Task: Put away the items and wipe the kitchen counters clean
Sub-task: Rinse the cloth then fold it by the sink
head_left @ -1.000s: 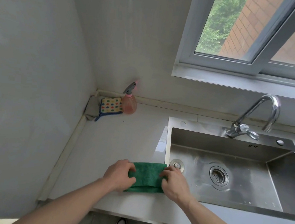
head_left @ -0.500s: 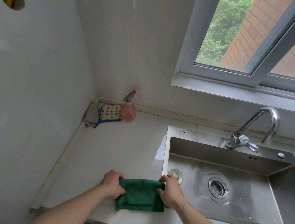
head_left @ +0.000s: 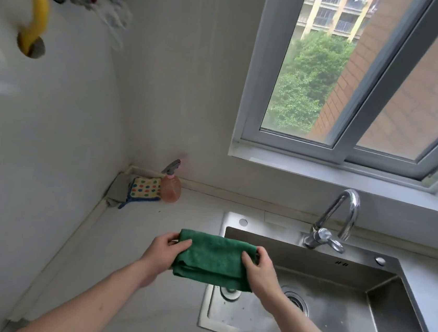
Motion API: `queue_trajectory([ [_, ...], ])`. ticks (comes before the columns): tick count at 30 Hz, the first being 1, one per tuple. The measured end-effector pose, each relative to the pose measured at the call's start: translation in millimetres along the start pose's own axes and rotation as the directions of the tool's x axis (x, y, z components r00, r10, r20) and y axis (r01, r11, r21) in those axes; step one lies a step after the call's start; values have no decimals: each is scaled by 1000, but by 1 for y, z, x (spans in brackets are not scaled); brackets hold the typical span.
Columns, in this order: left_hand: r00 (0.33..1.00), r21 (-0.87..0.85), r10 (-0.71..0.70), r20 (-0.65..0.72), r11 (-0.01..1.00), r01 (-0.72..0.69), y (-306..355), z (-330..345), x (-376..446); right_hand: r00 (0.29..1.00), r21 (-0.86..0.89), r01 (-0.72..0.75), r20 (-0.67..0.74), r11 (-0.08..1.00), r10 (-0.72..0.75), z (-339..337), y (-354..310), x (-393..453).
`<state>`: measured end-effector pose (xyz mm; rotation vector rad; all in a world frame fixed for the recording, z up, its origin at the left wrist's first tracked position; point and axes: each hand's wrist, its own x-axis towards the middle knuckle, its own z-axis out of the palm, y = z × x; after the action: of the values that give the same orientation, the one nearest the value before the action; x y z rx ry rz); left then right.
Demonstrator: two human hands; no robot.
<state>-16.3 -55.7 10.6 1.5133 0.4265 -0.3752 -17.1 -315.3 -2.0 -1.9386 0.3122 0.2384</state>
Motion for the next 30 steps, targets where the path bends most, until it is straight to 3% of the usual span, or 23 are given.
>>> queue_trajectory([
  [7,995,88,93,42,991,-96,86,42,-3,991,80,109,-83,991,-102,-64,-58,29],
  [10,988,110,153,10,982,-153,111,49,9,995,186,89,-53,979,-80,-81,-83,34],
  [15,981,138,192,31,971,-194,154,66,38,998,217,41,-56,975,-29,-108,-114,44],
  [20,983,102,175,48,979,-179,195,91,71,978,115,102,-193,988,-78,-137,-143,67],
  [25,989,42,135,56,990,-138,230,126,98,965,125,91,-255,988,-57,-156,-162,93],
  [30,983,158,171,72,971,-181,254,159,129,950,53,85,-304,995,-65,-180,-173,135],
])
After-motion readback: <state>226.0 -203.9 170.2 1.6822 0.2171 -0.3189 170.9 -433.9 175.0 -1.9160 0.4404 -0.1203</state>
